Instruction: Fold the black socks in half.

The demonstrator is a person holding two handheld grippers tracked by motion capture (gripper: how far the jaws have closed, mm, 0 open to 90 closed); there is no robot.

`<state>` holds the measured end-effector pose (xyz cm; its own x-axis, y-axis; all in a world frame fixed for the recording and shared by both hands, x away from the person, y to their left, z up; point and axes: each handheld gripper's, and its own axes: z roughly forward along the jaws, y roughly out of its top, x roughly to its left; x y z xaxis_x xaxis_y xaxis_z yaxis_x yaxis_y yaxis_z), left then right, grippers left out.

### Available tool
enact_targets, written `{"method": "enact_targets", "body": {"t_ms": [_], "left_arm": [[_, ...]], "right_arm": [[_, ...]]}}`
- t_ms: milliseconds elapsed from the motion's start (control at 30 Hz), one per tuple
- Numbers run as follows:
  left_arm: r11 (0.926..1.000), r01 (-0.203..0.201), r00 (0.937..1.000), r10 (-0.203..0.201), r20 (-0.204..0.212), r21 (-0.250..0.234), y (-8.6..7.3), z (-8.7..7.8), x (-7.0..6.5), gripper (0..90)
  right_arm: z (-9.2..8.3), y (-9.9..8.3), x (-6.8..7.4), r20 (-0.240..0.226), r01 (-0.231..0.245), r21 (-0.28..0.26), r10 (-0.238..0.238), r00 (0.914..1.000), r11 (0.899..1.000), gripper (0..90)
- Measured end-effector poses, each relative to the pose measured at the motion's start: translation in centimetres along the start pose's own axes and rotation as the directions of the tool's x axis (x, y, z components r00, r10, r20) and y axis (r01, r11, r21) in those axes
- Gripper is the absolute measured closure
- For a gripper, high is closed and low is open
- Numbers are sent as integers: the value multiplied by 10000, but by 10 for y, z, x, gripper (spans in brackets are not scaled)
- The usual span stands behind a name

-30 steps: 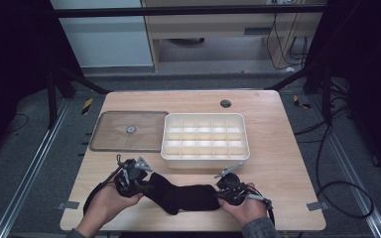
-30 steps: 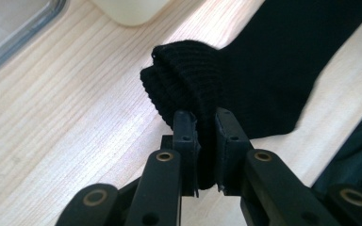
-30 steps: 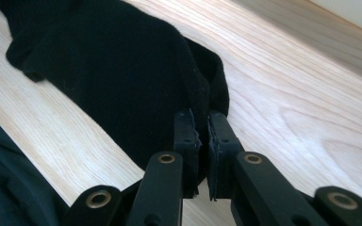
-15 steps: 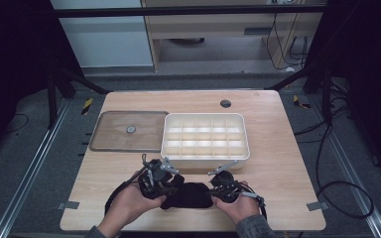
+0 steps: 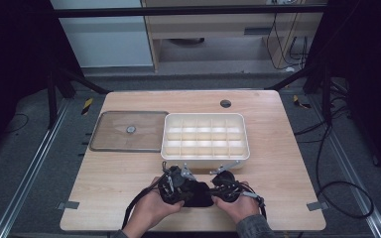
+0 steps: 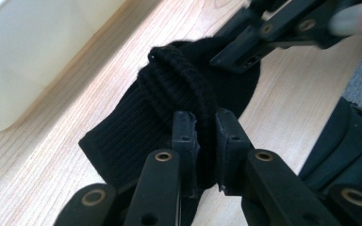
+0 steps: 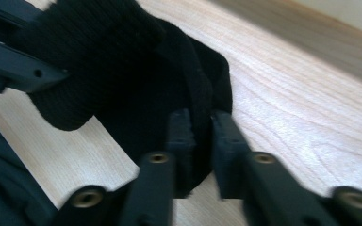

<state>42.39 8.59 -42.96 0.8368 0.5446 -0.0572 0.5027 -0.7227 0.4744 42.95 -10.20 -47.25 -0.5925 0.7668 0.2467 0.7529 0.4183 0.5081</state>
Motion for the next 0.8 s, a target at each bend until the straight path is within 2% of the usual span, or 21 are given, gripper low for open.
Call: {"method": "enact_targets", "body": {"t_ms": [67,100,133,233,333,400,600,700,800], "left_arm": [[10000,44,10000,-44,-24,-2,-2,1,1,800],[9999,89,9999,-89,-58,-55,-2,2,1,800],[9999,93,9999,-94,-97,-75,-3,3,2,799],[9995,251,9997,-251,-26,-192,-4,5,1,797],[9995,167,9999,-167,-21,-277,-1,5,-2,791],[9991,232,9997,-233,-1,-360,1,6,-3,789],[9994,296,9996,-295,46,-180,7,15,-3,787],[9999,109,9999,-110,125,25,5,19,-4,775],[9990,301,9994,-296,153,-317,6,18,-5,735]], "right_arm": [[-2,-2,1,116,23,3,-23,9999,10000,602],[-3,-2,2,119,36,-12,-36,9999,10000,587],[-5,-3,2,150,63,-66,-62,9999,10000,589],[-7,-5,1,157,-23,-187,26,9999,9998,708],[-4,-5,0,59,-31,-129,32,10000,9999,812],[-4,-5,0,-7,-60,-168,60,10000,9998,834],[-3,-6,-1,0,-102,-239,102,9999,9997,828],[-2,-7,-1,47,-139,-227,140,9999,9996,759],[-5,-6,-2,134,-166,-385,171,9998,9991,709]]}}
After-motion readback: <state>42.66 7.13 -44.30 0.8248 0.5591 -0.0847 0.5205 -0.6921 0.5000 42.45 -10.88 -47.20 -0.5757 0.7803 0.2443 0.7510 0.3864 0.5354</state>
